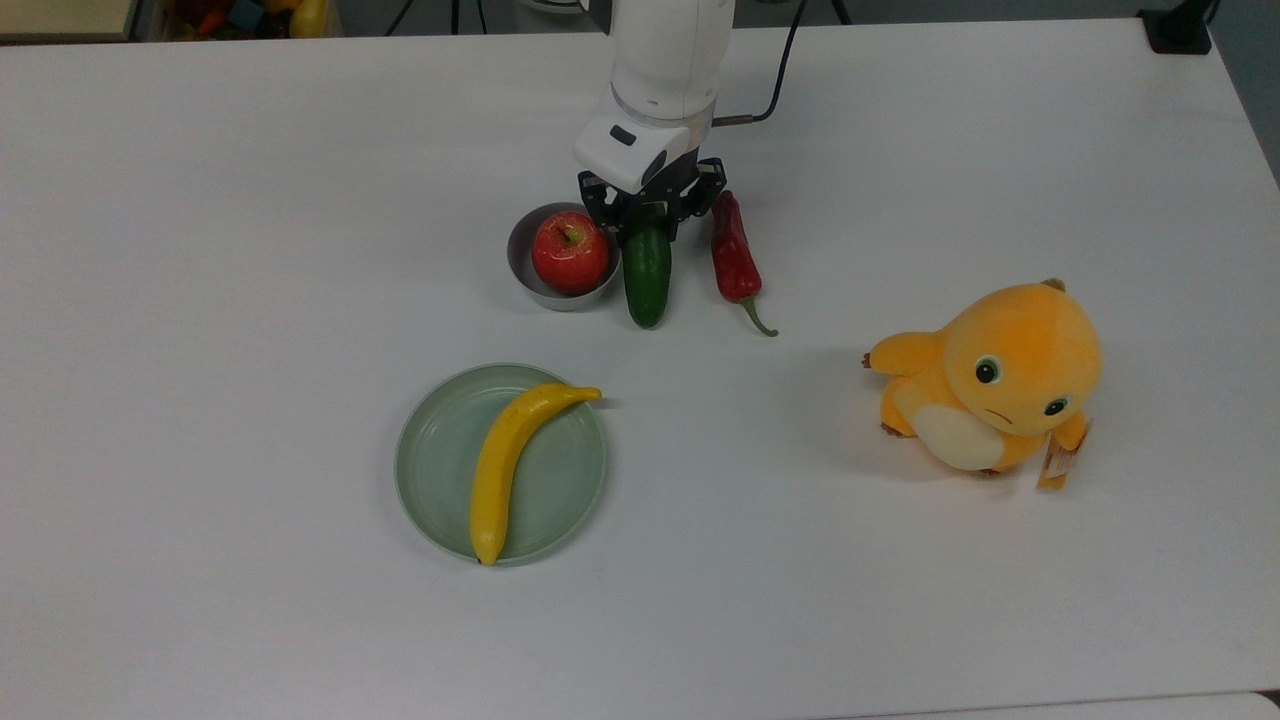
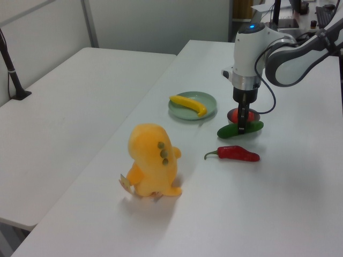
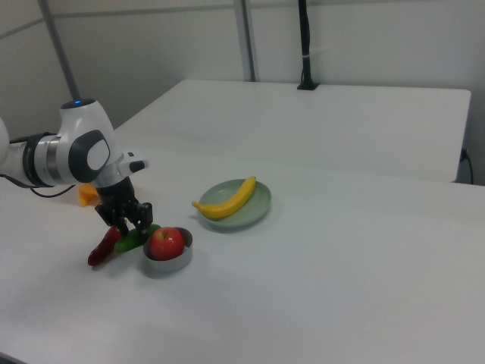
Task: Put the cucumber on the left side of the bowl
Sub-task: 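Lower the cucumber onto the table beside the bowl, between bowl and chili, then open the gripper and raise it away from the cucumber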
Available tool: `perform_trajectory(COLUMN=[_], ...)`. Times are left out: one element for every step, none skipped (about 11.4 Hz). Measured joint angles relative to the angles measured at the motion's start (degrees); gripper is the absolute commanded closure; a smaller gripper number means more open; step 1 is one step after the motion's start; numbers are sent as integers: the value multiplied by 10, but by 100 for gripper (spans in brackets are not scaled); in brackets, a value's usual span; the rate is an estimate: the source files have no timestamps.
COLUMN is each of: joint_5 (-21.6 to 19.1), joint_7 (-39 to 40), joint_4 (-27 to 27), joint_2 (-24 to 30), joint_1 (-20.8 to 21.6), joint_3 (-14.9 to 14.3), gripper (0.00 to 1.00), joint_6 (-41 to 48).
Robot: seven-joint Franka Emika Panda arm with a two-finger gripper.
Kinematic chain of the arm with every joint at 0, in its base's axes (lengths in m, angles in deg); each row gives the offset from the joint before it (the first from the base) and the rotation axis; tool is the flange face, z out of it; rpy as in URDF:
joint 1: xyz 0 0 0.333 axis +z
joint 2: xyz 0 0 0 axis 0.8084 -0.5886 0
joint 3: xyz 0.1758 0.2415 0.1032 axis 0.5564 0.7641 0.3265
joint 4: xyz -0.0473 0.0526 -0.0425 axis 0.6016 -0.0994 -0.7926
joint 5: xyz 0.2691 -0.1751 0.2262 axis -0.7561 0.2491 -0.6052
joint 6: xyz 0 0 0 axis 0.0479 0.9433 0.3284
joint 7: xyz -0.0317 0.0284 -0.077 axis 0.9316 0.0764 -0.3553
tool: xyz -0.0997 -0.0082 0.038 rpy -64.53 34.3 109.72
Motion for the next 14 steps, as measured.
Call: perform_trajectory(joint_5=[0,0,0,0,0,0,1,1,1,1,1,0,-6,-15], joint_7=[0,-1,-4,-13,-26,-35,-38,-41,-49,-56,-60,-65,-71,-74], joint_4=[0,0,0,1,3,5,8,11,16,23,44,61,74,85], joint_2=[0,0,0,0,1,1,2,5,10,17,30,42,58,78], joint_1=[0,-1,-3,-5,-5,-5,-6,-6,-6,-5,-6,-5,-6,-6], joint_3=[0,0,0,0,0,0,0,0,0,0,0,0,-2,-6], gripper=[42,34,29,21,21,20,20,20,16,11,0,0,0,0], joint_6=[0,0,0,0,0,0,0,0,0,14,63,96,122,149])
